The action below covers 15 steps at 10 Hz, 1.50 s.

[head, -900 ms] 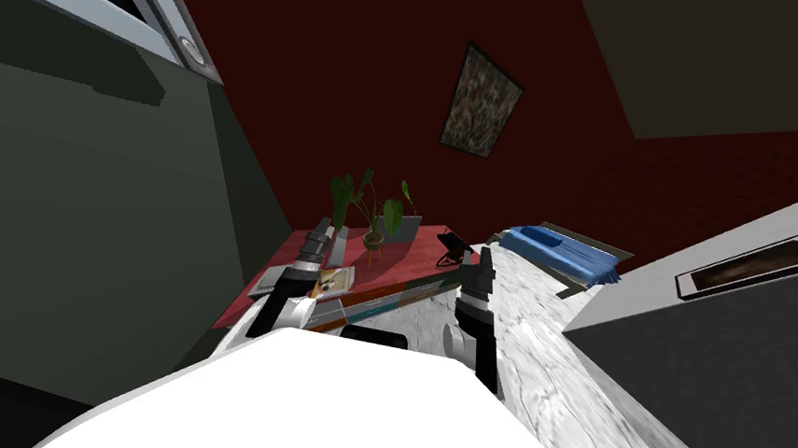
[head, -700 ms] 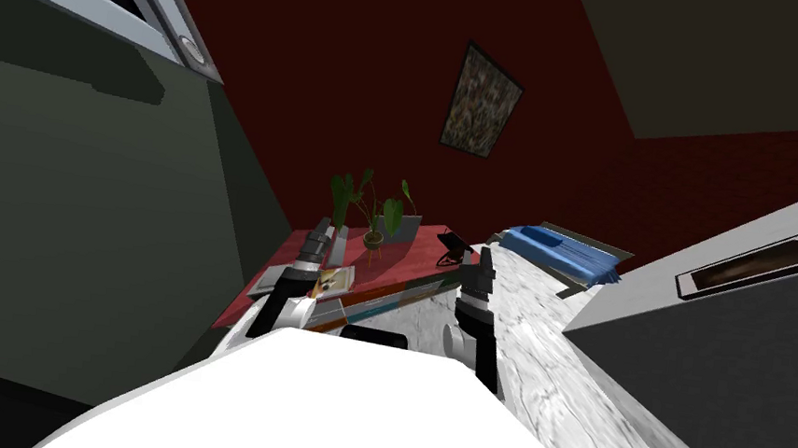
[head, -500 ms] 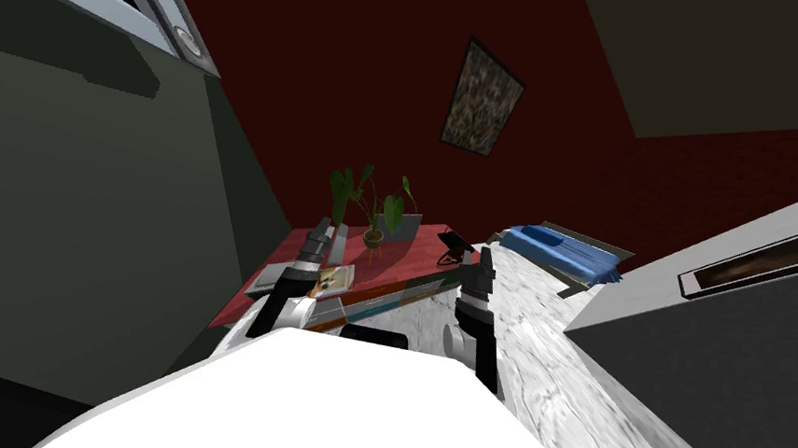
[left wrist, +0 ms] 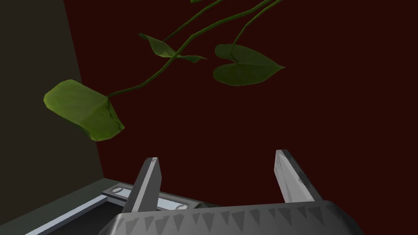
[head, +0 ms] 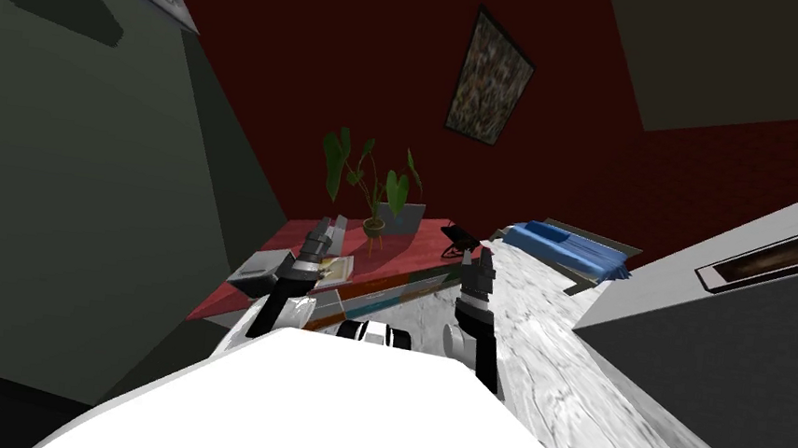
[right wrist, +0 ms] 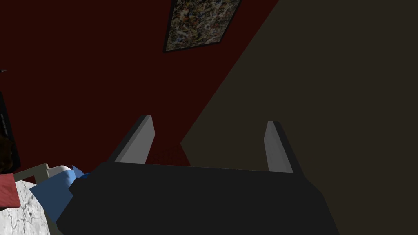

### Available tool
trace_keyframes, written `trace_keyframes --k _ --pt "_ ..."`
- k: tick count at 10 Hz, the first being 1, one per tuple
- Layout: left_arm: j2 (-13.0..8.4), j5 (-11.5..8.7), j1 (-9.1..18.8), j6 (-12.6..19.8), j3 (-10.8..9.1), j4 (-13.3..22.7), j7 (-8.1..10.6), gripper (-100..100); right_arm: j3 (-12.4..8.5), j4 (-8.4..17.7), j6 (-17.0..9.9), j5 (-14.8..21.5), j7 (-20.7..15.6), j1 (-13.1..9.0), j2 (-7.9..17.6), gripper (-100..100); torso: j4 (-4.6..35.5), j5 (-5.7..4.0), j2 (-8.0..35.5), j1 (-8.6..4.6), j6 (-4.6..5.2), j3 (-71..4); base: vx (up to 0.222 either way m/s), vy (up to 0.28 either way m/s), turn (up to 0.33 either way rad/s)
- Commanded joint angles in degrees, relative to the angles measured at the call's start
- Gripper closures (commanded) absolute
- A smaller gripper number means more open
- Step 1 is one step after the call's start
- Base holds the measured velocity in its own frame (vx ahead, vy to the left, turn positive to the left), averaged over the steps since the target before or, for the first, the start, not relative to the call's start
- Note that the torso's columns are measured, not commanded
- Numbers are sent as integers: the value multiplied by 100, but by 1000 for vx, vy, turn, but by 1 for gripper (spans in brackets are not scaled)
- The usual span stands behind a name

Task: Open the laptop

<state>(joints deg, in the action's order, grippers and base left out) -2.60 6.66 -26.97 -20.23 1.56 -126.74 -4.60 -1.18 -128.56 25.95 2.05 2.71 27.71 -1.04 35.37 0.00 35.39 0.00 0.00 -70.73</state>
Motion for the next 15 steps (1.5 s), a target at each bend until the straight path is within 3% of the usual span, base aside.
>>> trace_keyframes --k 1,3,4,15 --pt "-188 -11 68 79 -53 94 7 -100 0 0 0 0 0 0 0 0 423 0 423 0 0 -846 11 -17 -49" --pt "-368 -27 167 194 -132 225 17 -100 1 3 -1 0 0 1 0 0 667 -2 666 -6 0 -1355 13 -37 -52" --pt "-561 -50 303 352 -239 396 30 -100 1 3 -1 0 0 1 -1 0 684 -2 682 -7 0 -1380 20 -75 -104" --pt "-1696 -236 1423 1649 -1136 1720 129 -100 1 3 -1 0 0 1 -1 0 690 -1 683 -3 0 -1388 39 -78 -101"
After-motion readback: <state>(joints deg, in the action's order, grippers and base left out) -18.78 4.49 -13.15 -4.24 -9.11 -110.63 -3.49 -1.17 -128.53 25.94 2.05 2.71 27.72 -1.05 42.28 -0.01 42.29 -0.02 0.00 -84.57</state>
